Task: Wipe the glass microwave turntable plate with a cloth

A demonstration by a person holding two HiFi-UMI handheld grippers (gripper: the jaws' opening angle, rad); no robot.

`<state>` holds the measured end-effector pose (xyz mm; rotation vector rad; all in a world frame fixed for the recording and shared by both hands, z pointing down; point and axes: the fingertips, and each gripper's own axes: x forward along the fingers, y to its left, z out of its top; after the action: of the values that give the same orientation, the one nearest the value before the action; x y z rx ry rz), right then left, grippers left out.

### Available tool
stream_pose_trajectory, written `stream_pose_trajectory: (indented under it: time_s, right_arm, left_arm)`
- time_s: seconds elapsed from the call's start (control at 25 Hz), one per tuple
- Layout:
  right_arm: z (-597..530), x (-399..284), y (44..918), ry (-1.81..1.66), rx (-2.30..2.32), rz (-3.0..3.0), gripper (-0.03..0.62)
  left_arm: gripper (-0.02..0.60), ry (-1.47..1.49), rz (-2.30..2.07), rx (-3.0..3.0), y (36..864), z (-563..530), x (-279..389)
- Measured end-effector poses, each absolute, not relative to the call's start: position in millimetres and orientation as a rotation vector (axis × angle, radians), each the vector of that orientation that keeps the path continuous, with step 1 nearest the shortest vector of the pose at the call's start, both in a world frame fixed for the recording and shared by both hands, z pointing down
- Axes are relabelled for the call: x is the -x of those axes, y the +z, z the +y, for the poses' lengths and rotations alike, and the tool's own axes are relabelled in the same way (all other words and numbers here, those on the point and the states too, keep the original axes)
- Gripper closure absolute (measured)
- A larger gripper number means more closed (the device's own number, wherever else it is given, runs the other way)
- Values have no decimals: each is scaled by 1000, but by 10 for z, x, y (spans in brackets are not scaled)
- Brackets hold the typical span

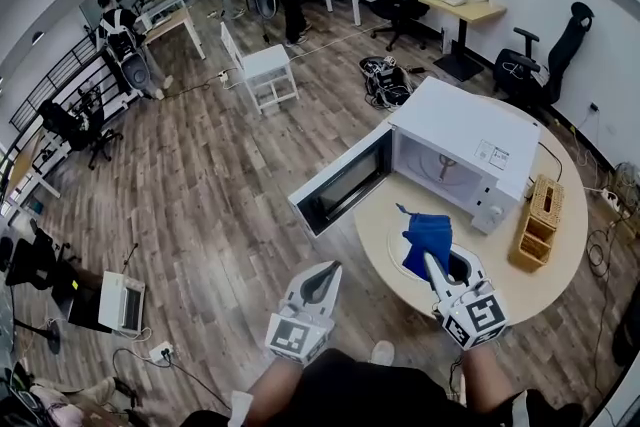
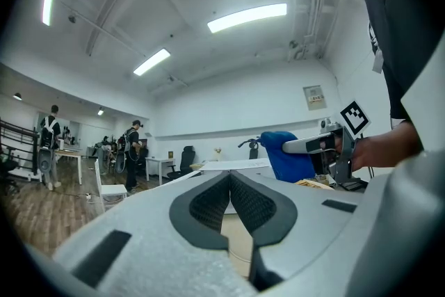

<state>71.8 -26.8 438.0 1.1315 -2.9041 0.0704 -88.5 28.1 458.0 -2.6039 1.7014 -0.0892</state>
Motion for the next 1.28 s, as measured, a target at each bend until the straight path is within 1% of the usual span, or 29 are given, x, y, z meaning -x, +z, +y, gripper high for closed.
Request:
stream_pose_trajectory:
  time_s: [0.24, 0.68, 1.0, 1.28]
  right_arm:
    - [-629, -638, 4466, 89, -1180, -2865, 533]
    - [-1251, -170, 4397, 86, -1336, -2794, 533]
    - [-1446, 46, 4545, 113, -1437, -2711, 533]
    - [-1594, 35, 4743, 150, -1479, -2662, 533]
  left_arm:
    - [575, -65, 1652, 2651, 4627, -122, 956]
    - [575, -24, 1449, 2736, 4532, -923, 1367]
    - [575, 14, 1327, 2821, 4597, -1195, 1508]
    - [575, 20, 1266, 2859, 4579, -1327, 1500]
